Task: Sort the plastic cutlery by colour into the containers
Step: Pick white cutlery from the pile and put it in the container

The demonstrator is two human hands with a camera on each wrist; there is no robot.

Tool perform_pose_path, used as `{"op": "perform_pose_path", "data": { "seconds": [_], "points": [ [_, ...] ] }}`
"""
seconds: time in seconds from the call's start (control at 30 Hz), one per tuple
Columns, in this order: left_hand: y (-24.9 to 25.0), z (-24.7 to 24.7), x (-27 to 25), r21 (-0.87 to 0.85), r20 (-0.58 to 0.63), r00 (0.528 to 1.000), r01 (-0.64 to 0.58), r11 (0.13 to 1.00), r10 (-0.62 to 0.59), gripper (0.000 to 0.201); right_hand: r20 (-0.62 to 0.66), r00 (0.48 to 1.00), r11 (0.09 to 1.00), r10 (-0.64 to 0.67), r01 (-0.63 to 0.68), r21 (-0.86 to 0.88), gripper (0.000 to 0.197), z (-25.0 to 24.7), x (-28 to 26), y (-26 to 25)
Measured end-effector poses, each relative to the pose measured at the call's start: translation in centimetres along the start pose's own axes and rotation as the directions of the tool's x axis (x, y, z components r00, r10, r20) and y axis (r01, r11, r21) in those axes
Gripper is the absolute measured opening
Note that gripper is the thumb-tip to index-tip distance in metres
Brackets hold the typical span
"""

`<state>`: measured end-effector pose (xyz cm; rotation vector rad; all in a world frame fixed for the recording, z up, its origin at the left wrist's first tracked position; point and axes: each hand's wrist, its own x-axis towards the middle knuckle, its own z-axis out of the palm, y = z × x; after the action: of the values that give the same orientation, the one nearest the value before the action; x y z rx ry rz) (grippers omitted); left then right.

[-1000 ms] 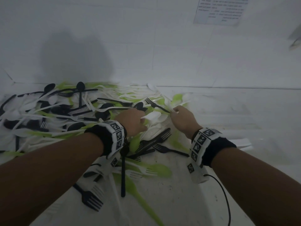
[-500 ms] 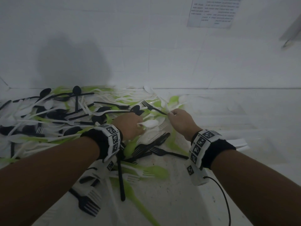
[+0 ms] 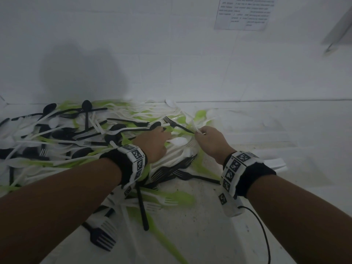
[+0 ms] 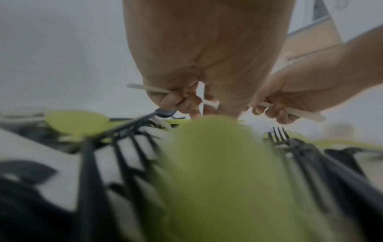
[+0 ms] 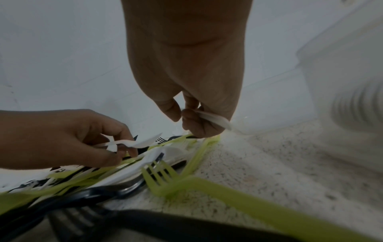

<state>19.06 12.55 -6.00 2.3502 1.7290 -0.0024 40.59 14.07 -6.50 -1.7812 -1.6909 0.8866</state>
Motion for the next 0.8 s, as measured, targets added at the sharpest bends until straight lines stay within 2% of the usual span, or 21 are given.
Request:
{"op": "perform_pose_path", "data": {
  "seconds": [0.03, 0.1, 0.3, 0.47, 0.57, 0.63, 0.67, 0.73, 0.8],
  "points": [
    [0.3, 0.0, 0.1, -0.015, 0.012, 1.0, 0.013, 1.0, -0.012, 0.03, 0.001, 1.0, 1.0, -0.002, 0.002, -0.002, 0.031, 0.0, -0.1, 0.1],
    [0.6, 0.1, 0.5, -0.053, 0.042, 0.999, 0.036, 0.998, -0.034, 0.035, 0.002, 1.0, 1.0, -0.002, 0.002, -0.006, 0.03, 0.1, -0.2, 0.3],
    [1.0, 0.1, 1.1, 0.013, 0.111, 0.992, 0.051, 0.999, -0.052, 0.025, 0.016, 1.0, 1.0, 0.014, -0.014, -0.016, 0.027, -0.1, -0.3, 0.4],
    [0.2, 0.1, 0.5, -0.086, 0.089, 0.995, 0.054, 0.995, -0.046, 0.019, -0.043, 0.999, 1.0, -0.015, 0.014, -0.01, 0.024, -0.2, 0.5, 0.1],
    [0.0, -0.6, 0.0, -0.25, 0.014, 0.999, 0.05, 0.967, -0.048, 0.019, -0.056, 0.997, 0.998, 0.044, -0.046, -0.045, 0.028, 0.1, 1.6, 0.0],
    [0.1, -1.1, -0.5, -0.38, -0.059, 0.995, 0.053, 0.923, -0.082, 0.021, -0.023, 0.996, 0.985, 0.081, -0.083, -0.153, 0.023, 0.4, 2.3, -0.3],
    [0.2, -1.3, -0.7, -0.427, -0.099, 0.99, 0.05, 0.903, -0.101, 0.021, -0.004, 0.996, 0.971, 0.093, -0.091, -0.222, 0.016, 0.6, 2.6, -0.3],
    [0.2, -1.5, -0.8, -0.511, -0.176, 0.971, 0.049, 0.858, -0.161, 0.016, 0.02, 0.994, 0.938, 0.111, -0.099, -0.332, 0.021, 0.8, 3.1, -0.5],
    [-0.1, -1.7, -0.8, -0.615, -0.216, 0.949, 0.051, 0.787, -0.23, 0.016, 0.047, 0.993, 0.937, 0.112, -0.09, -0.339, 0.015, 0.9, 3.7, -0.5]
  ]
}}
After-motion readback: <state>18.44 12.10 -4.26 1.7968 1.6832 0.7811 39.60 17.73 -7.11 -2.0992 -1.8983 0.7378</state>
